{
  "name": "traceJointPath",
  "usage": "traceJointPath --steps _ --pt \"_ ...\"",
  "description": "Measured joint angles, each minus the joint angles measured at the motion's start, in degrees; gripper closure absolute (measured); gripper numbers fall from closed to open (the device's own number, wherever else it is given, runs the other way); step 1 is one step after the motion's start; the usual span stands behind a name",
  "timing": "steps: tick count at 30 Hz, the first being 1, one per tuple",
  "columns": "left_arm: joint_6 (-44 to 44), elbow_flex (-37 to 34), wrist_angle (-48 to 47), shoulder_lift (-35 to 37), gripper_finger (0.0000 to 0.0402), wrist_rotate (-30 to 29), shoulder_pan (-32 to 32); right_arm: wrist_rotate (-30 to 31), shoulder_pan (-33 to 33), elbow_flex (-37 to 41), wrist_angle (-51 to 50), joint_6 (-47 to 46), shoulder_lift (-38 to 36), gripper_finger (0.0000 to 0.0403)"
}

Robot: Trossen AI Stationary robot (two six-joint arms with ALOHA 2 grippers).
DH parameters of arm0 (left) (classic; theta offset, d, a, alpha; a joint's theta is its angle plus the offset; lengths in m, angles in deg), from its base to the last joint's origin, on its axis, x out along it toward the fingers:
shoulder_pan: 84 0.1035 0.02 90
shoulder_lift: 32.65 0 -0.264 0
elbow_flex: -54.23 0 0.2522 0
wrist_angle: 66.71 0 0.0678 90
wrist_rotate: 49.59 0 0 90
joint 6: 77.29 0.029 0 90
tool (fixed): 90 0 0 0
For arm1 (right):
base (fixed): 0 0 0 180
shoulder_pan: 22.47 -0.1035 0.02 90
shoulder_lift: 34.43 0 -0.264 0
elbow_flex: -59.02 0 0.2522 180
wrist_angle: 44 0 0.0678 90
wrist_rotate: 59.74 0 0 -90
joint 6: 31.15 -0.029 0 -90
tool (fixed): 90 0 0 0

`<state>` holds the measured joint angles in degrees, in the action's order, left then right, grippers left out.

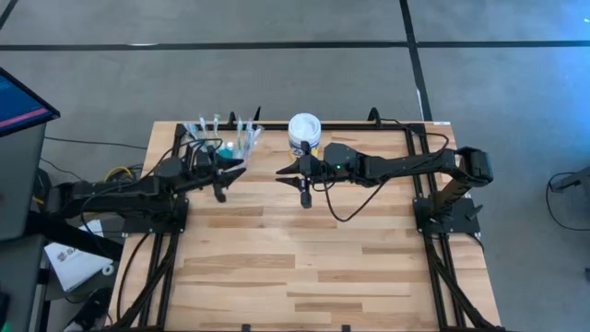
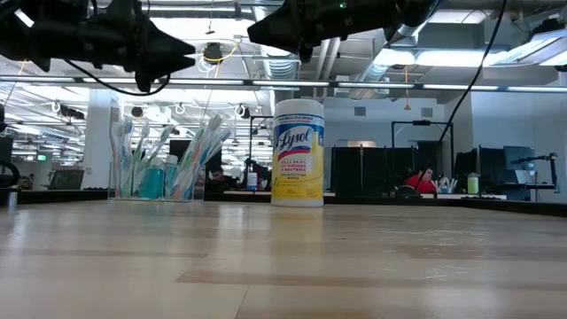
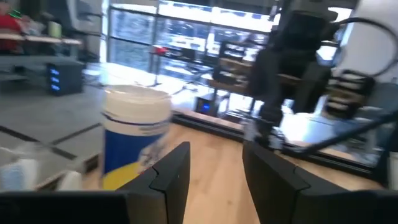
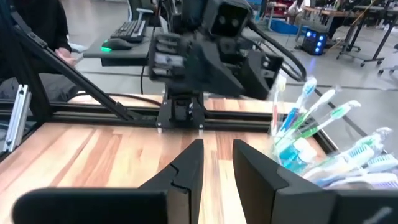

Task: Pick & Place toothbrushing station
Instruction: Return to Home Position

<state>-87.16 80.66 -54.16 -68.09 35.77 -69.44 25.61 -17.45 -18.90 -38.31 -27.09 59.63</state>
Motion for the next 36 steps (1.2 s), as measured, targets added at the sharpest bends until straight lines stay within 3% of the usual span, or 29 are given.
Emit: traceJointPath --steps 8,17,22,30,36 --pt "-2.6 0.0 -11.2 5.4 0.0262 8.1 0.0 0.0 0.0 0.0 -2.7 0.7 0.0 0.0332" --pt "-1.1 0.0 -20.3 14.2 0.0262 9.1 -2.4 0.0 -0.2 1.8 -7.7 1.5 -3.5 0.0377" --pt "-1.7 0.0 -26.8 21.0 0.0262 9.0 -4.1 0.0 -0.2 9.4 -6.2 0.5 -10.6 0.0400" --pt "-2.1 0.0 -28.2 28.6 0.0262 7.9 -6.1 0.4 -2.2 24.5 3.1 -3.1 -25.2 0.0400" --pt "-1.1 0.0 -28.5 29.3 0.0262 6.6 -6.2 7.9 -4.7 30.9 3.8 -3.2 -33.1 0.0401"
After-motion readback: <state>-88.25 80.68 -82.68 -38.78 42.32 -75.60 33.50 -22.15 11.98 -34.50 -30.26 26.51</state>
